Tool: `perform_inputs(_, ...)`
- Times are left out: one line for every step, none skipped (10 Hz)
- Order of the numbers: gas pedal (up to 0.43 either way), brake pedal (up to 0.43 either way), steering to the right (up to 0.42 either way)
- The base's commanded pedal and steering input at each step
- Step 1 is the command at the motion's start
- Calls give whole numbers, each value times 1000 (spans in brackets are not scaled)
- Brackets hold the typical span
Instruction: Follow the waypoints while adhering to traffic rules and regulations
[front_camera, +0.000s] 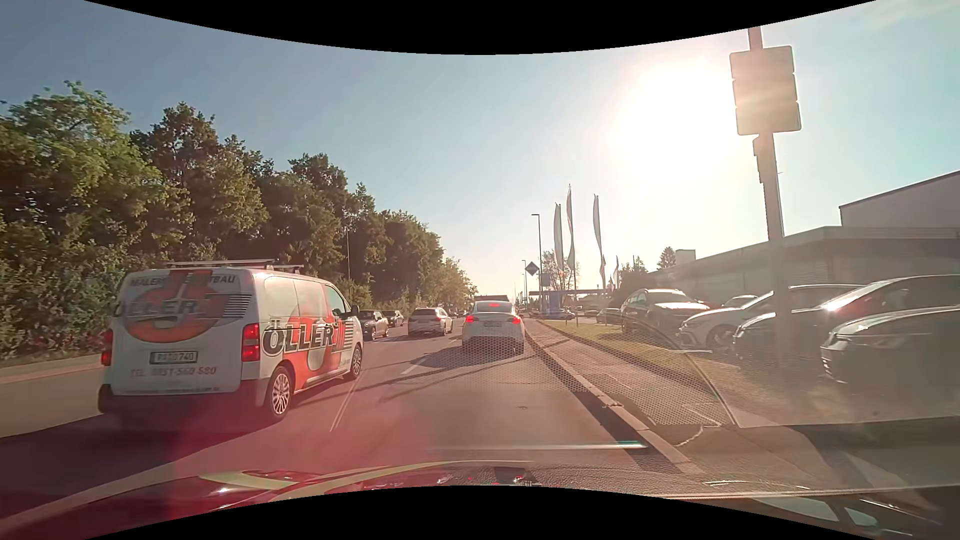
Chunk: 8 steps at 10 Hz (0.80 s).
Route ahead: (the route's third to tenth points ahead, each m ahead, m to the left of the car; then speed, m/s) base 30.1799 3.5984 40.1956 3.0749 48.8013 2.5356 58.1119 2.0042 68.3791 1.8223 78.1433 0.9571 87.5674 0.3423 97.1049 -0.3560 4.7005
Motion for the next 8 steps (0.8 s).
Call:
perform_inputs(0, 0, 2)
perform_inputs(0, 0, 0)
perform_inputs(0, 0, -1)
perform_inputs(0, 0, 0)
perform_inputs(0, 0, 0)
perform_inputs(0, 0, 1)
perform_inputs(0, 0, 2)
perform_inputs(0, 0, 3)
